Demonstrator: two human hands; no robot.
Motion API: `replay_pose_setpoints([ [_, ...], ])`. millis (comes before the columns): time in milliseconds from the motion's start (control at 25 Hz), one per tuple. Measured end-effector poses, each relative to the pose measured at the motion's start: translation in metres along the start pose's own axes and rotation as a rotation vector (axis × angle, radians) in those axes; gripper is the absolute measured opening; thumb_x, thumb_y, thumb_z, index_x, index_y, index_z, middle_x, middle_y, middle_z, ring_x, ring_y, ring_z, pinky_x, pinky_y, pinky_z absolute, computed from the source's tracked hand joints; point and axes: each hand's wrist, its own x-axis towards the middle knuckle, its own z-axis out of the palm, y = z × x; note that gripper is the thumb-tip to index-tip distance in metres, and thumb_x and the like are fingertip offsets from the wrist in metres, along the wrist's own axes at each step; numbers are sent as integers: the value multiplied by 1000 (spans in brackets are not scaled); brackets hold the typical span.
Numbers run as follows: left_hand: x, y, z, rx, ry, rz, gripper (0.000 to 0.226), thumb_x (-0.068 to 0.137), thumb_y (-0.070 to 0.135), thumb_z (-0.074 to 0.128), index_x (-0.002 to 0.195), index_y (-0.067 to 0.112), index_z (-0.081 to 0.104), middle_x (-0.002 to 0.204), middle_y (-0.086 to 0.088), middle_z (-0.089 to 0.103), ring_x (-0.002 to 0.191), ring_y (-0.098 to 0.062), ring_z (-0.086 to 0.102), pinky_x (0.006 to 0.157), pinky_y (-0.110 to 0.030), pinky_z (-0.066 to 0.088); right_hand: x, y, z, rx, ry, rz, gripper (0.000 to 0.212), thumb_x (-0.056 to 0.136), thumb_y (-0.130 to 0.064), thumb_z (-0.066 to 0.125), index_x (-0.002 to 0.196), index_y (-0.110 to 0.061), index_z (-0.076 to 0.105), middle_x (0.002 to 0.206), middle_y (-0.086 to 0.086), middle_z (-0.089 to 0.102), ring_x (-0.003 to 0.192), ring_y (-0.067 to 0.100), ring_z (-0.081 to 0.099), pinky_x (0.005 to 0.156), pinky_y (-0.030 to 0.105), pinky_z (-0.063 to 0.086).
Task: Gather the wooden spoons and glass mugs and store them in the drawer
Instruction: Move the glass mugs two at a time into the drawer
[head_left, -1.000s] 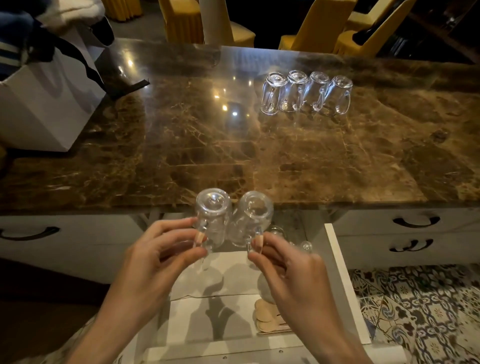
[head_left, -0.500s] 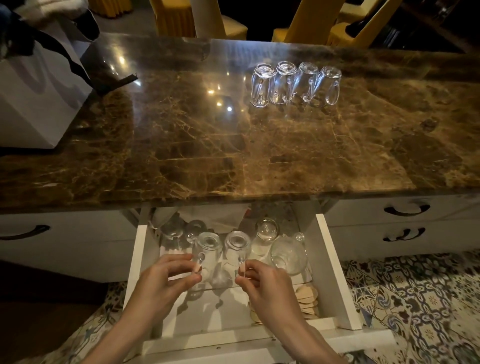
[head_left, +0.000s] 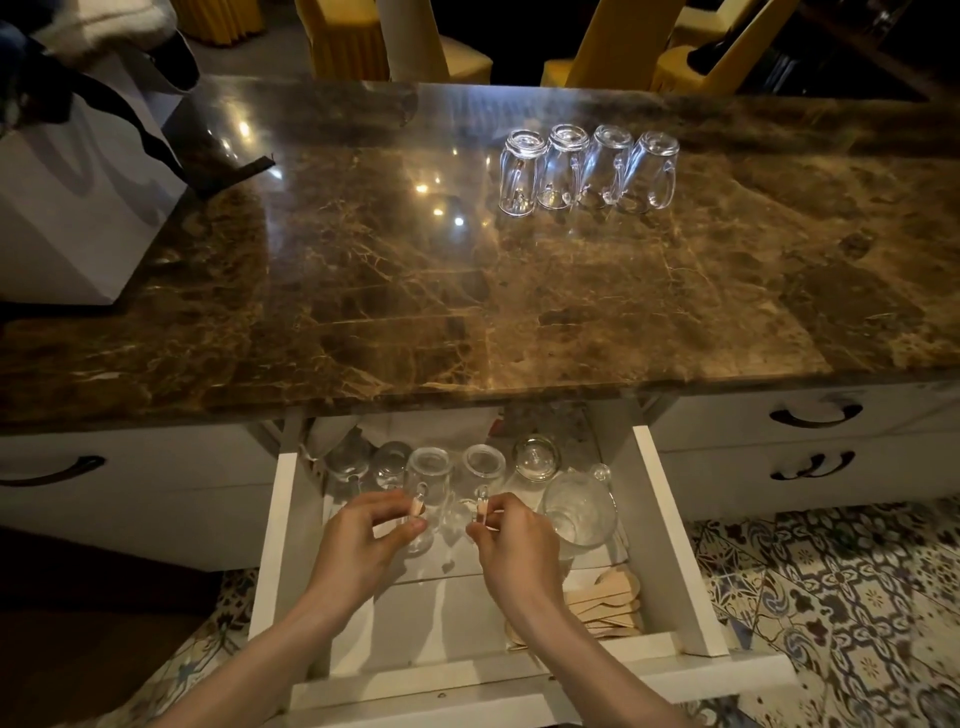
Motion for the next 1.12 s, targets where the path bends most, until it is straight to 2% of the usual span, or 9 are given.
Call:
replay_pose_setpoints([
  [80, 4, -3, 6, -31, 24, -21, 21, 76, 13, 75, 80, 32, 69, 107, 6, 60, 105, -11, 55, 95, -27, 40, 3, -3, 8, -18, 41, 29, 13, 89, -21, 60, 100, -16, 61, 95, -1, 71, 91, 16, 64, 65, 24, 39],
  [160, 8, -6, 13, -62, 39, -37, 16, 77, 12, 74, 89, 23, 73, 113, 3, 60, 102, -9, 56, 96, -29, 41, 8, -6, 12, -15, 80, 70, 11, 90, -21, 59, 100, -17, 60, 94, -1, 71, 90, 16, 64, 62, 22, 33],
  [360, 18, -13, 28, -76, 73, -23, 27, 77, 14, 74, 105, 11, 71, 117, 5, 59, 88, 8, 54, 77, -9, 41, 21, -6, 18, 53, 124, 154, 11, 89, -16, 58, 100, -14, 60, 92, 4, 71, 90, 22, 65, 69, 28, 43],
  [480, 20, -18, 34, -73, 97, -2, 27, 78, 12, 73, 105, 10, 70, 118, 4, 57, 87, 7, 55, 67, -1, 41, 28, -9, 26, 134, 133, 233, 8, 89, -16, 60, 96, -14, 61, 92, 5, 72, 90, 23, 65, 73, 28, 44],
  [760, 23, -25, 48, -151, 147, -47, 29, 77, 5, 72, 105, 7, 70, 123, -3, 61, 94, 2, 56, 63, 3, 42, 38, -9, 41, 209, 167, 317, 6, 89, -13, 60, 95, -14, 61, 88, 3, 71, 82, 17, 64, 68, 24, 43],
  [840, 25, -25, 53, -196, 141, -75, 27, 76, 4, 73, 102, 11, 72, 116, 1, 64, 88, 5, 57, 61, 1, 44, 40, -8, 44, 216, 180, 306, 7, 88, -11, 60, 95, -14, 62, 88, 3, 71, 80, 16, 63, 69, 25, 44],
  [960, 27, -24, 57, -275, 130, -122, 26, 76, 3, 73, 96, 18, 73, 106, 7, 66, 92, -9, 64, 67, -8, 50, 44, -7, 47, 196, 209, 290, 10, 89, -10, 57, 96, -15, 63, 87, 1, 71, 73, 10, 56, 65, 19, 37],
  [1040, 28, -25, 58, -264, 110, -119, 25, 77, 5, 73, 89, 27, 72, 96, 8, 71, 91, -11, 67, 75, -20, 53, 47, -8, 50, 193, 223, 297, 12, 90, -8, 55, 97, -14, 63, 88, 2, 71, 76, 14, 61, 64, 18, 35],
  [1120, 28, -26, 59, -213, 91, -109, 23, 79, 7, 72, 92, 25, 72, 88, 6, 73, 89, -12, 68, 81, -28, 54, 48, -10, 52, 194, 221, 320, 18, 90, -5, 52, 100, -15, 62, 90, 4, 71, 83, 19, 65, 65, 20, 35],
])
